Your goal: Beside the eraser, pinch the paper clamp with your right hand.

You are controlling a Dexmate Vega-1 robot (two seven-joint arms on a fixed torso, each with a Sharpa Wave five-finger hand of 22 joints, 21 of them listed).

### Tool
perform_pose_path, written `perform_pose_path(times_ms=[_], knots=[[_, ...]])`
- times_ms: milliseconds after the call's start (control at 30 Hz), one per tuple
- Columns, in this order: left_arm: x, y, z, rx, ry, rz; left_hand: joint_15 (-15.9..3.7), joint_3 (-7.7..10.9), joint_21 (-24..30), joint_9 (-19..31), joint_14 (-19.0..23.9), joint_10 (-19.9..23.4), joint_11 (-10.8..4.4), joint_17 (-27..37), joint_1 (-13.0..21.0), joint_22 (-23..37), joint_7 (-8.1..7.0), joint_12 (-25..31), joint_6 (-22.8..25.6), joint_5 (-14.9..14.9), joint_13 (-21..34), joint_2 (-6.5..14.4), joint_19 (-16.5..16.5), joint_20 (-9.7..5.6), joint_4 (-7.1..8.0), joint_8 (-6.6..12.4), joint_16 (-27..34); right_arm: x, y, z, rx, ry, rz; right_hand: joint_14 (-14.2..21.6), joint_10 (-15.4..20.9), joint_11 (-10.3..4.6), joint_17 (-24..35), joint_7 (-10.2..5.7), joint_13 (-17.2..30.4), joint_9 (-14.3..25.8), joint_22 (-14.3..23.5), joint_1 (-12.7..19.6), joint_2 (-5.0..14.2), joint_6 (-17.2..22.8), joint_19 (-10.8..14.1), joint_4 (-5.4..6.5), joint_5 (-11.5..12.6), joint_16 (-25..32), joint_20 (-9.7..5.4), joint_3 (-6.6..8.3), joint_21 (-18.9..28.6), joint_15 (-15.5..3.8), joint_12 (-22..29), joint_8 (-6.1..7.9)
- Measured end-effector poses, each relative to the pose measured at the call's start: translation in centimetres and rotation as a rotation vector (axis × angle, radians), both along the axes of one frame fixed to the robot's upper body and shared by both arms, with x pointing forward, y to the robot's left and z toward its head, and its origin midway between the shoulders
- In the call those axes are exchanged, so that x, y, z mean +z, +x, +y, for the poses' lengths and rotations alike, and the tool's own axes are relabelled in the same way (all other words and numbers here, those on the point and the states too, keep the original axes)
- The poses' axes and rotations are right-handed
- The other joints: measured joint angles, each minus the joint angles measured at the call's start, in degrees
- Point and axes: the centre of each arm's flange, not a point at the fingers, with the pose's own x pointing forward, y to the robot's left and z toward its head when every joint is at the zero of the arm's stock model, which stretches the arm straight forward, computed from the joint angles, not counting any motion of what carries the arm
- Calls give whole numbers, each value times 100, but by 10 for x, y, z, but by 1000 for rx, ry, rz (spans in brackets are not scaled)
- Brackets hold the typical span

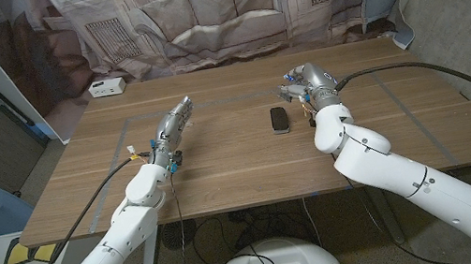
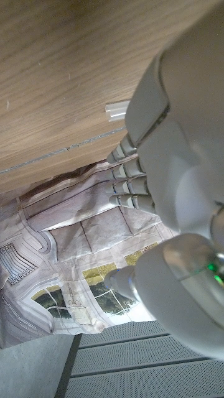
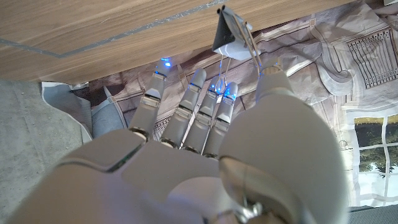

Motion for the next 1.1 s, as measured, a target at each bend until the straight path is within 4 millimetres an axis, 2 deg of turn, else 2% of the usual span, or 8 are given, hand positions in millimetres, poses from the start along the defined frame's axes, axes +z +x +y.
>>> perform_pose_path(times_ms=[200,867,967,1100], knots=[[-1,1,1,1,-3,2,0,0,0,0,0,0,0,0,0,0,0,0,0,0,0,0,0,0,0,0,0,-2,3,0,-14,-3,4,-50,-41,1,0,21,-1,0,0,-30,30,-21,-32,-2,0,0,32,-3,0,11,-17,0],[0,1,5,2,-4,-3,0,11,0,0,0,0,0,0,0,0,0,0,0,0,-1,0,0,0,-11,0,0,-8,25,4,-131,-24,55,-79,-43,3,1,-10,-5,1,0,-165,13,-51,-62,31,0,0,1,-47,0,44,11,50],[0,1,6,3,-3,-5,0,16,0,0,0,0,0,0,0,0,0,0,0,0,-1,0,0,0,-16,0,0,-9,26,5,-149,-26,60,-79,-43,3,1,-10,-5,1,0,-221,-42,-51,-62,48,0,0,1,-110,0,44,29,61],[1,0,7,2,-1,-9,0,16,0,0,0,0,0,0,0,0,0,0,0,0,-1,0,0,0,-16,0,0,-11,28,7,-167,-31,65,-79,-43,3,-25,-10,-6,1,0,-249,-69,-51,-62,50,0,0,1,-112,0,43,50,71]])
